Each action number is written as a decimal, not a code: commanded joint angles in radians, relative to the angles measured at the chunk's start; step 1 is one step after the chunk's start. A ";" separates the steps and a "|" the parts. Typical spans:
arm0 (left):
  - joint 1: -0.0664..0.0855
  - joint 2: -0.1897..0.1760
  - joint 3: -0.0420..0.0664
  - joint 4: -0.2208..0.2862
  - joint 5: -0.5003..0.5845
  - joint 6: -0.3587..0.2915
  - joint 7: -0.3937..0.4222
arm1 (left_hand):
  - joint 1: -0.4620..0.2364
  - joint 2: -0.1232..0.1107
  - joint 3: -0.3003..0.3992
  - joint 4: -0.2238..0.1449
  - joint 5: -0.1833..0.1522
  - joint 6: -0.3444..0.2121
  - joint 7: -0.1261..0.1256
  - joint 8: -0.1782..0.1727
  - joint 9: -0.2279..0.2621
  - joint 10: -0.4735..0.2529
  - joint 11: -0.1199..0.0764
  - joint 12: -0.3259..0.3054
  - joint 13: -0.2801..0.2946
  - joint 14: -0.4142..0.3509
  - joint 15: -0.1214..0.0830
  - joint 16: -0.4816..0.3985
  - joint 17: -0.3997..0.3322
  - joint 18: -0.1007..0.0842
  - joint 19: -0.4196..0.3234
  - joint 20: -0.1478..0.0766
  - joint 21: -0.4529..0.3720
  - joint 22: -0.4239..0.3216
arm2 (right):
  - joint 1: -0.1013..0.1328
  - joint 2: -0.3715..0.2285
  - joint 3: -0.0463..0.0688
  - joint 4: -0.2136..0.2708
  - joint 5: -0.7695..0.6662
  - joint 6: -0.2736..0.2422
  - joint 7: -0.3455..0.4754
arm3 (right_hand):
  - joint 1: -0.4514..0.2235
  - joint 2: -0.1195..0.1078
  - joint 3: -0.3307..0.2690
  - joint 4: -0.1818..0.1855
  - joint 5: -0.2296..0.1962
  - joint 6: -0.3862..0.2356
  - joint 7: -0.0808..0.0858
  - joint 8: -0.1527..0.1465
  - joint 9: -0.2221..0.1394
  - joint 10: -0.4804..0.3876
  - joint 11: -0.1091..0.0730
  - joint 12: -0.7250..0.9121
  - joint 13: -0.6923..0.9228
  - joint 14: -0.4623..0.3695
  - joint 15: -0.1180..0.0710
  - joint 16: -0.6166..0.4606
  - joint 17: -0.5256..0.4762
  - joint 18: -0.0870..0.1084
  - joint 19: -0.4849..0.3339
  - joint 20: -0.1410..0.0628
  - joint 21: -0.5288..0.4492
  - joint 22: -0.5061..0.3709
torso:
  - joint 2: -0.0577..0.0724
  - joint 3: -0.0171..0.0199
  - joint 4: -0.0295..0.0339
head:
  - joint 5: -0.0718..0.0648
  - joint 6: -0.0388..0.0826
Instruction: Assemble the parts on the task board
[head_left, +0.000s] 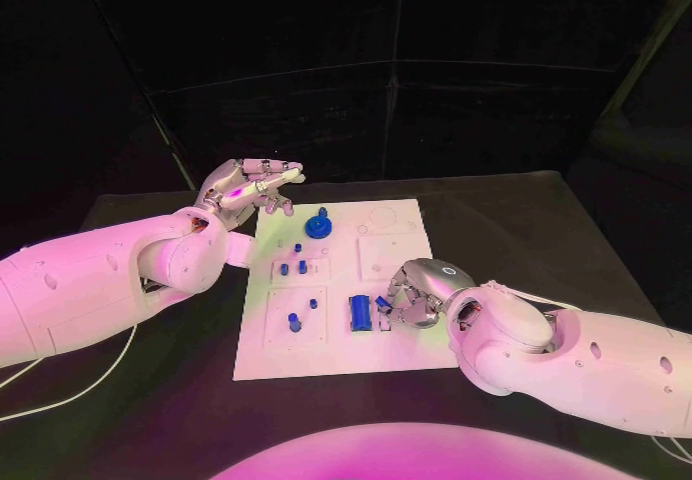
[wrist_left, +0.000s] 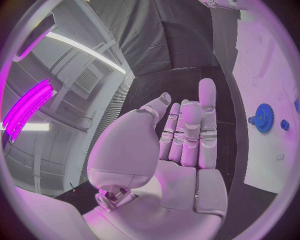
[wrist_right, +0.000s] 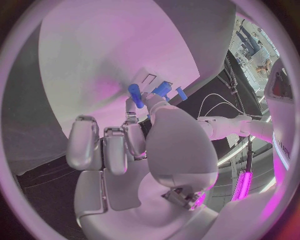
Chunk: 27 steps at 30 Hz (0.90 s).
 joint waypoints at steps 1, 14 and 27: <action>0.002 0.000 0.001 0.002 0.001 0.017 0.000 | 0.009 0.002 -0.002 -0.005 -0.001 -0.005 -0.002 0.006 0.000 -0.004 0.000 0.006 -0.001 -0.005 -0.001 0.006 -0.001 0.020 0.002 0.007 -0.003 -0.001 | 0.001 0.004 0.000 -0.001 0.014 0.041 -0.008 | -0.013 0.000 0.000 0.007 0.005 0.020 -0.011 0.008 0.007 0.009 0.001 0.009 0.038 0.087 -0.002 0.003 0.139 -0.018 0.004 -0.001 0.007 0.003 | 0.000 0.0007 -0.0021 | 0.000 -0.002; 0.002 0.001 0.001 0.001 0.001 0.025 -0.007 | 0.011 0.000 -0.003 -0.007 -0.001 -0.007 -0.002 0.007 0.000 -0.006 0.000 0.007 -0.001 -0.006 -0.002 0.006 -0.003 0.020 0.002 0.007 -0.004 -0.001 | 0.001 0.007 0.000 0.004 -0.005 0.079 -0.007 | -0.055 0.010 -0.001 0.034 0.002 0.045 -0.025 0.029 0.026 0.041 -0.010 0.064 0.091 0.090 -0.010 0.013 0.159 -0.020 0.007 -0.009 0.013 0.012 | -0.001 0.0006 -0.0020 | -0.001 -0.005; 0.002 0.002 0.001 0.000 0.001 0.029 -0.010 | 0.011 0.000 -0.003 -0.008 -0.001 -0.008 -0.001 0.007 0.000 -0.008 0.000 0.007 -0.001 -0.007 -0.001 0.006 -0.004 0.020 0.001 0.007 -0.004 -0.001 | 0.001 0.005 0.000 0.013 -0.014 0.075 -0.008 | -0.078 0.022 0.001 0.050 0.007 0.054 -0.031 0.040 0.038 0.057 -0.016 0.093 0.118 0.092 -0.015 0.018 0.169 -0.022 0.012 -0.013 0.019 0.022 | 0.000 0.0010 -0.0018 | -0.003 -0.005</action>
